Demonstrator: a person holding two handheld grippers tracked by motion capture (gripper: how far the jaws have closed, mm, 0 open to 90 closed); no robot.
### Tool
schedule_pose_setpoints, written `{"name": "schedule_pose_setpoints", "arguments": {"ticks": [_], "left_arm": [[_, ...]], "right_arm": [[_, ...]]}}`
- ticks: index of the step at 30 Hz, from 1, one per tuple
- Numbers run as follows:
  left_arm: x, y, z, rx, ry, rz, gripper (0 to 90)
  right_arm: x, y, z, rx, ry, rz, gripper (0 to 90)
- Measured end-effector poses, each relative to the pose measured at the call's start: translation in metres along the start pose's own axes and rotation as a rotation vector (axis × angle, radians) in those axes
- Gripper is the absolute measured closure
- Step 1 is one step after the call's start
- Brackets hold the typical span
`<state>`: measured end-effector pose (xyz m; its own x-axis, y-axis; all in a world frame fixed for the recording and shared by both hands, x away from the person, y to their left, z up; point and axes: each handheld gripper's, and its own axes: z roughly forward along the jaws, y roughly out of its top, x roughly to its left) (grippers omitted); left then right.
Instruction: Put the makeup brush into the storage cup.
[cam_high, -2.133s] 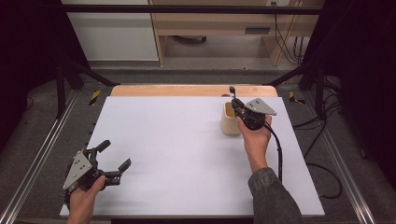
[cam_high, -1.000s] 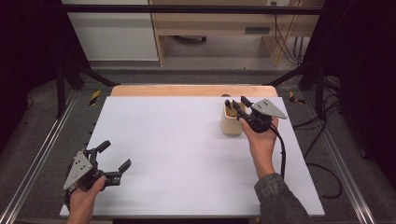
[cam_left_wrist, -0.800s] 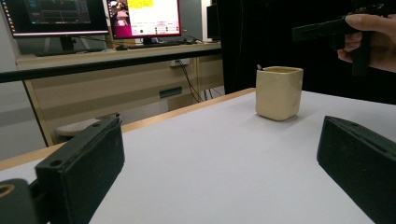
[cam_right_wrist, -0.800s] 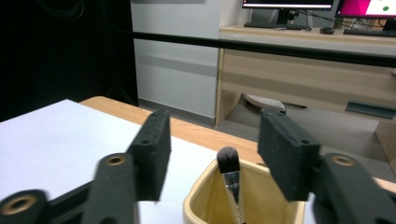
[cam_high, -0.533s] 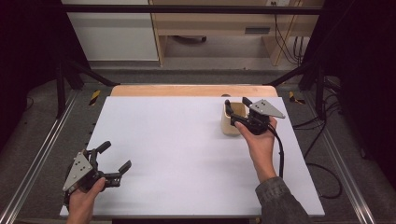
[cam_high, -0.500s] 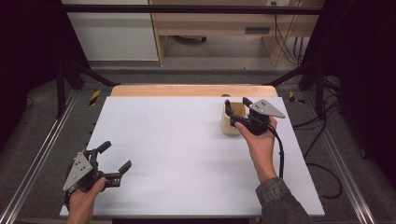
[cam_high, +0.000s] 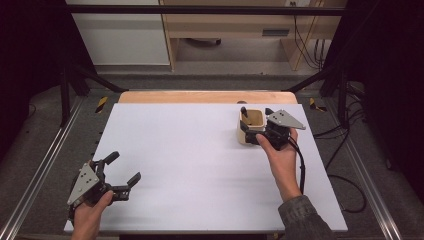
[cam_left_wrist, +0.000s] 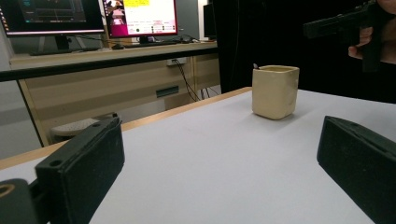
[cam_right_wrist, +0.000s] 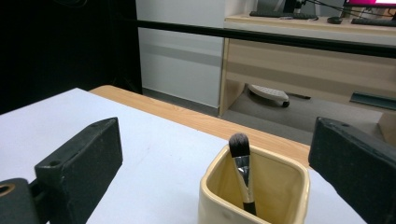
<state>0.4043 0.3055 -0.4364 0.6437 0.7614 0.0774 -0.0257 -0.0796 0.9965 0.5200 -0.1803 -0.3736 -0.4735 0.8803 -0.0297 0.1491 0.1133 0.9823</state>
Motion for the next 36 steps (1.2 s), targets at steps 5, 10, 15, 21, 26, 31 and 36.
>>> {"name": "schedule_pose_setpoints", "arguments": {"ticks": [5, 10, 15, 21, 26, 31, 36], "left_arm": [[0.000, 0.000, 0.000, -0.001, -0.001, -0.002, 0.4], [0.000, 0.000, 0.000, 0.000, -0.003, -0.002, 0.4], [0.000, 0.000, 0.000, 0.000, -0.004, -0.001, 0.4], [0.000, 0.000, 0.000, 0.000, -0.005, -0.002, 0.3], [0.000, 0.000, 0.000, -0.001, -0.005, -0.001, 0.3], [0.000, 0.000, 0.000, -0.002, -0.005, 0.000, 0.2], [0.000, 0.000, -0.001, -0.003, -0.007, -0.001, 0.2]], "right_arm": [[0.001, -0.002, -0.005, 0.010, 0.001, -0.009, 3.5], [0.000, -0.002, -0.009, 0.011, 0.003, -0.008, 3.5], [-0.002, -0.002, -0.011, 0.010, 0.006, -0.013, 3.3], [-0.004, -0.002, -0.011, 0.003, 0.007, -0.001, 3.4], [-0.004, -0.001, -0.013, 0.005, 0.011, -0.001, 3.5], [-0.004, -0.002, -0.016, 0.008, 0.013, -0.016, 3.7], [-0.005, -0.004, -0.020, 0.002, 0.024, -0.022, 3.7]]}}
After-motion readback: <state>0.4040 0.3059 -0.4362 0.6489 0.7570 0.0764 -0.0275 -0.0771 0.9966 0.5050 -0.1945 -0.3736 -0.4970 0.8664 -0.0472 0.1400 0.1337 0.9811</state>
